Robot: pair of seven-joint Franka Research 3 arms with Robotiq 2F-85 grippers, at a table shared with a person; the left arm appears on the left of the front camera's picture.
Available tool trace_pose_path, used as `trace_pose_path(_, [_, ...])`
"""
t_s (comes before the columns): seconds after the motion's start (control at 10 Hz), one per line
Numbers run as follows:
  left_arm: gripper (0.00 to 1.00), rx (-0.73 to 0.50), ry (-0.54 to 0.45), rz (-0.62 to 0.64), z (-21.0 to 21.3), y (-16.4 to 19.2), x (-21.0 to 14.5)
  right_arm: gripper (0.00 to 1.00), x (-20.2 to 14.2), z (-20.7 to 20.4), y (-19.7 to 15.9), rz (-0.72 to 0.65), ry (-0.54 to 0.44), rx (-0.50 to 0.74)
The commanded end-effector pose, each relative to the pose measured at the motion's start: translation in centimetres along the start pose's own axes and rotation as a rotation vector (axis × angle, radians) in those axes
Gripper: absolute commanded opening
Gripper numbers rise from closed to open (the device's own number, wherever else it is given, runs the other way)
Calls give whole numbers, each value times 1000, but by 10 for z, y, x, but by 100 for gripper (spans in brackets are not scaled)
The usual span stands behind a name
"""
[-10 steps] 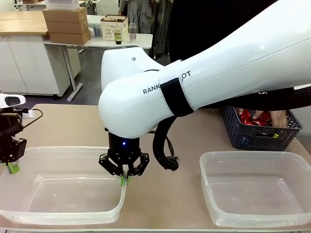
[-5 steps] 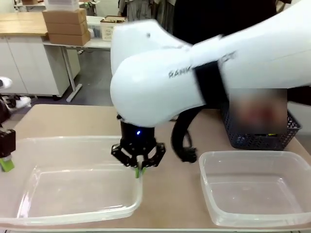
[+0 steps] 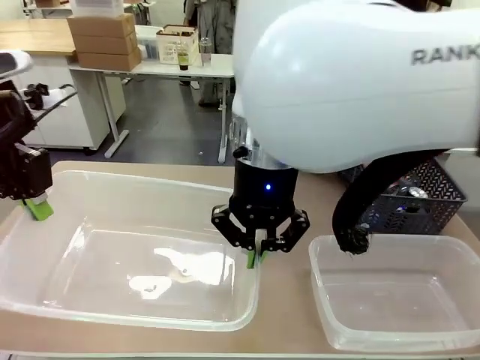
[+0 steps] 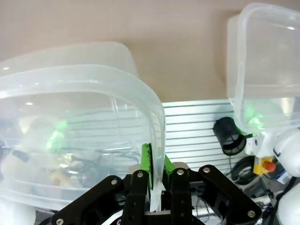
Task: Sort the waste into each basket.
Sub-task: Pick up the Organizing box on the left side of the table and lift it.
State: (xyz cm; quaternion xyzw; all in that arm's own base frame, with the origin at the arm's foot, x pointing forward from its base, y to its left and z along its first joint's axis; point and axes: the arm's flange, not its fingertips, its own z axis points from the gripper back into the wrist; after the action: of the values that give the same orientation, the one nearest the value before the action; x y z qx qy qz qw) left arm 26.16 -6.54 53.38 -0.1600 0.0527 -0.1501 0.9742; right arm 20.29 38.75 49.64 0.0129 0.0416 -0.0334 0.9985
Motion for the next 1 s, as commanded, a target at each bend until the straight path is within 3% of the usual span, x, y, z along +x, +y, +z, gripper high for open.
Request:
trace_pose_path(0.0, [0,-10,24,1,-10,13,-16,0,5,-7,14,30,11,-37])
trace_pose_path(0.2, [0,-10,24,1,-10,13,-16,0,5,-7,14,30,11,-37])
trace_pose_path(0.3, [8,7,23,20,-13,10,-6,5,-1,-3,9,12,3,-10])
trace_pose_path(0.6, [8,-108,189,71,-34,-24,46,5,41,3,-48,-43,-9,18])
trace_pose_path(0.9, [8,-105,103,94,-46,-85,103,5,85,6,-84,-33,11,-142])
